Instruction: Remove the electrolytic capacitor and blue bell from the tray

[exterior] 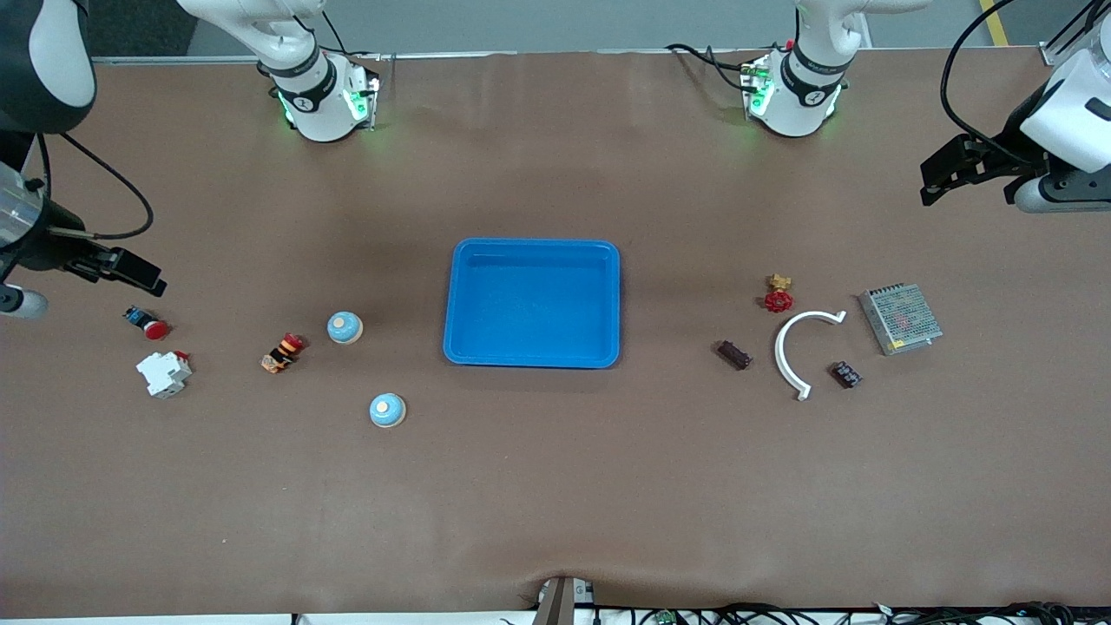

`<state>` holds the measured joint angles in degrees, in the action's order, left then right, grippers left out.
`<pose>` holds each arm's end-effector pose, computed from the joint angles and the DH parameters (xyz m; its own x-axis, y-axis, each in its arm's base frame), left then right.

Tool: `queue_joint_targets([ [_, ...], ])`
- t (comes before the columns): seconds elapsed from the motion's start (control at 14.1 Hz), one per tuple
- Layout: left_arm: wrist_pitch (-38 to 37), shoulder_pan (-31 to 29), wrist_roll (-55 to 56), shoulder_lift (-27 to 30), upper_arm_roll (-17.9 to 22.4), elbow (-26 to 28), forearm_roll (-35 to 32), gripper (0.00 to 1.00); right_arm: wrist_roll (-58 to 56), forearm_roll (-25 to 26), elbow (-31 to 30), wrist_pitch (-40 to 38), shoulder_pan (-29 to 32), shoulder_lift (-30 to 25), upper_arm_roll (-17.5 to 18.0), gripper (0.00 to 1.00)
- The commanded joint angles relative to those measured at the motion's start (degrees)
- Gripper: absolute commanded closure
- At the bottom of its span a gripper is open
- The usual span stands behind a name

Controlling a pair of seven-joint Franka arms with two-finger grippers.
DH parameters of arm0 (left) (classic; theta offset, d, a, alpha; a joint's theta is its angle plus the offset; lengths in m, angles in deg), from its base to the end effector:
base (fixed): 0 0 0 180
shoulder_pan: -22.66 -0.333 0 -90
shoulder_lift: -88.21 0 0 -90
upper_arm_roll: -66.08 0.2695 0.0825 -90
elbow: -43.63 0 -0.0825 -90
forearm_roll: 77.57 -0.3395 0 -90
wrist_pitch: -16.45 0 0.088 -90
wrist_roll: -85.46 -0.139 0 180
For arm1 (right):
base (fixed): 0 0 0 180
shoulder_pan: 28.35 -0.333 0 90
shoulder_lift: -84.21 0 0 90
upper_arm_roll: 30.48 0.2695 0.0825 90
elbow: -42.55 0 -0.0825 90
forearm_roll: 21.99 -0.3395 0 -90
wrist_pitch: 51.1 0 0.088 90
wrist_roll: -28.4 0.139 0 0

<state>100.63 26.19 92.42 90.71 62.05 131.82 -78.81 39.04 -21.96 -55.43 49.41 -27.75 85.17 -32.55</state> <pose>0.4834 -0.0617 0.5723 0.9997 -0.0081 -0.0232 -0.0088 -0.9996 -0.0277 0.5264 -0.0245 0.4933 0.9728 -0.2301 0.0271 -0.2301 -0.9732 -0.0040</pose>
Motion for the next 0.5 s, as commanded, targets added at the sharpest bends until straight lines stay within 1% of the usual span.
queue_joint_targets([
  [0.0, 0.0, -0.2, 0.3, 1.2, 0.0, 0.4, 0.6, 0.00, -0.3, -0.4, 2.0, -2.0, -0.4, -1.4, 0.1, 0.00],
  [0.14, -0.1, -0.3, 0.1, 1.4, 0.0, 0.4, 0.6, 0.00, -0.4, -0.5, 4.7, -4.5, -0.4, -1.1, 0.3, 0.00],
  [0.28, -0.2, -0.4, -0.3, 1.8, 0.2, 0.4, 0.6, 0.00, -0.6, -0.5, 5.2, -6.2, -0.4, -1.1, 1.5, 0.00],
  [0.43, -0.2, -0.4, -0.4, 1.7, 0.3, 0.4, 0.8, 0.00, -5.9, -0.6, 5.3, -8.4, -0.4, -1.1, 1.6, 0.00],
])
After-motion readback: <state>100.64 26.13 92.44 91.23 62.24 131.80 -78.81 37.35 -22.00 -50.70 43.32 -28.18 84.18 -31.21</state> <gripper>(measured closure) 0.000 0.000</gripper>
